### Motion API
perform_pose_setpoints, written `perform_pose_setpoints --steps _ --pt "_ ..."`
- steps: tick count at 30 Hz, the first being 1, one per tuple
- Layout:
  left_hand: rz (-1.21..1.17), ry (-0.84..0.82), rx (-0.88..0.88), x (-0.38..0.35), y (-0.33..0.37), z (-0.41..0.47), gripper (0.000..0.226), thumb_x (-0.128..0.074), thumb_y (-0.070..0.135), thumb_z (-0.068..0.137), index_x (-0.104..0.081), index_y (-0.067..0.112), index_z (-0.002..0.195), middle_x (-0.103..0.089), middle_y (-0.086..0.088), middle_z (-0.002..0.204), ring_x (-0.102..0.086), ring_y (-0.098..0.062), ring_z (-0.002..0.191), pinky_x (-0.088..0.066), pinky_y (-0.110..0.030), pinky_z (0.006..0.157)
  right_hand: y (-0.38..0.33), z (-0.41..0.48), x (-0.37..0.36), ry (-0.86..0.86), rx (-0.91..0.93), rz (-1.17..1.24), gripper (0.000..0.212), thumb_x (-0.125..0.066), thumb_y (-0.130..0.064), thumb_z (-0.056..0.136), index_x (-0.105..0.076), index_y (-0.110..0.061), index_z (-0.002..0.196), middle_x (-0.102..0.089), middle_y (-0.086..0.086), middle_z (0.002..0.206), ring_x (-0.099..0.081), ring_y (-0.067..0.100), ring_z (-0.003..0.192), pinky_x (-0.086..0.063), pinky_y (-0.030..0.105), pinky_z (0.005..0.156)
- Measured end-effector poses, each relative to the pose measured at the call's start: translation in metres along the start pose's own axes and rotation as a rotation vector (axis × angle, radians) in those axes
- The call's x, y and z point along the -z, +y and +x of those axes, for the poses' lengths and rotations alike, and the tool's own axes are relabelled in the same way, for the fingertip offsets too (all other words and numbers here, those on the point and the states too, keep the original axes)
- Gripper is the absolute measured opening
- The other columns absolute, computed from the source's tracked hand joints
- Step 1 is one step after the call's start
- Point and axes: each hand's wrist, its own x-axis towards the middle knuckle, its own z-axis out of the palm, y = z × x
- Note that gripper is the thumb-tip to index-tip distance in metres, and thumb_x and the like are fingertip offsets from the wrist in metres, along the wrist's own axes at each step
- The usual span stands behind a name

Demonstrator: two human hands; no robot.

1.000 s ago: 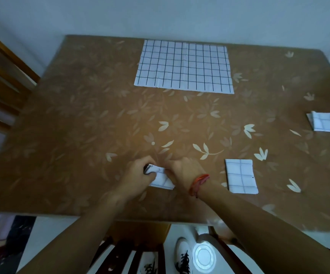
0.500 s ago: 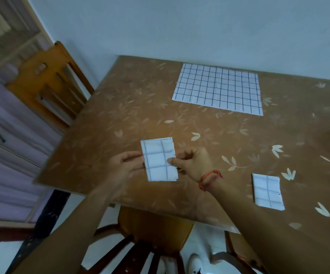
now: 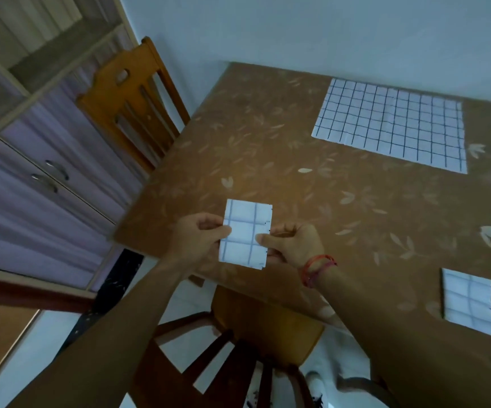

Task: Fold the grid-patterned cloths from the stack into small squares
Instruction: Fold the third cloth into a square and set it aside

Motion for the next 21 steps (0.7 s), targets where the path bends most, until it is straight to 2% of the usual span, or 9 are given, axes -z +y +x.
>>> perform_pose_setpoints --steps 3,6,13,16,21 --pt "0.043 -0.008 -0.009 0.006 -0.008 0.014 0.011 -0.078 0.010 0.077 -0.071 0.009 0.085 -0.074 -0.003 0.087 -0.070 -0.017 0.083 -0.057 -0.033 0.075 0.003 0.013 -0.010 0.031 -0.025 -0.020 0.027 -0.073 0.000 0.079 -0.062 0.017 0.098 -0.070 0.013 0.065 -0.065 0.011 0.044 -0.050 0.020 0.040" --pt "0.067 -0.032 -0.004 0.011 -0.019 0.033 0.014 -0.077 0.011 0.079 -0.071 0.007 0.091 -0.073 -0.005 0.090 -0.069 -0.017 0.084 -0.057 -0.030 0.074 0.009 0.031 -0.018 0.056 -0.052 -0.085 0.027 -0.072 -0.005 0.081 -0.065 0.013 0.101 -0.070 0.021 0.080 -0.064 0.010 0.044 -0.050 0.019 0.041" --pt "0.058 -0.072 0.050 0.013 -0.042 0.083 0.014 -0.069 0.002 0.084 -0.068 0.000 0.098 -0.070 -0.008 0.090 -0.068 -0.017 0.077 -0.056 -0.021 0.058 0.025 0.085 -0.038 0.120 -0.112 -0.208 0.023 -0.077 -0.011 0.077 -0.067 0.003 0.094 -0.071 0.010 0.067 -0.066 0.012 0.045 -0.050 0.022 0.042" --pt "0.101 -0.080 0.051 0.014 -0.051 0.108 0.015 -0.071 0.001 0.081 -0.069 -0.001 0.096 -0.071 -0.010 0.088 -0.068 -0.019 0.075 -0.056 -0.025 0.057 0.033 0.108 -0.048 0.161 -0.140 -0.221 0.028 -0.080 -0.011 0.074 -0.067 0.003 0.094 -0.072 0.013 0.072 -0.067 0.016 0.048 -0.051 0.023 0.042" --pt "0.177 -0.047 0.035 0.009 -0.068 0.139 0.014 -0.074 0.000 0.078 -0.066 -0.002 0.089 -0.064 -0.012 0.078 -0.061 -0.017 0.062 -0.051 -0.020 0.047 0.046 0.138 -0.057 0.176 -0.188 -0.218 0.028 -0.079 -0.008 0.074 -0.066 0.004 0.095 -0.072 0.019 0.079 -0.066 0.020 0.053 -0.054 0.026 0.043"
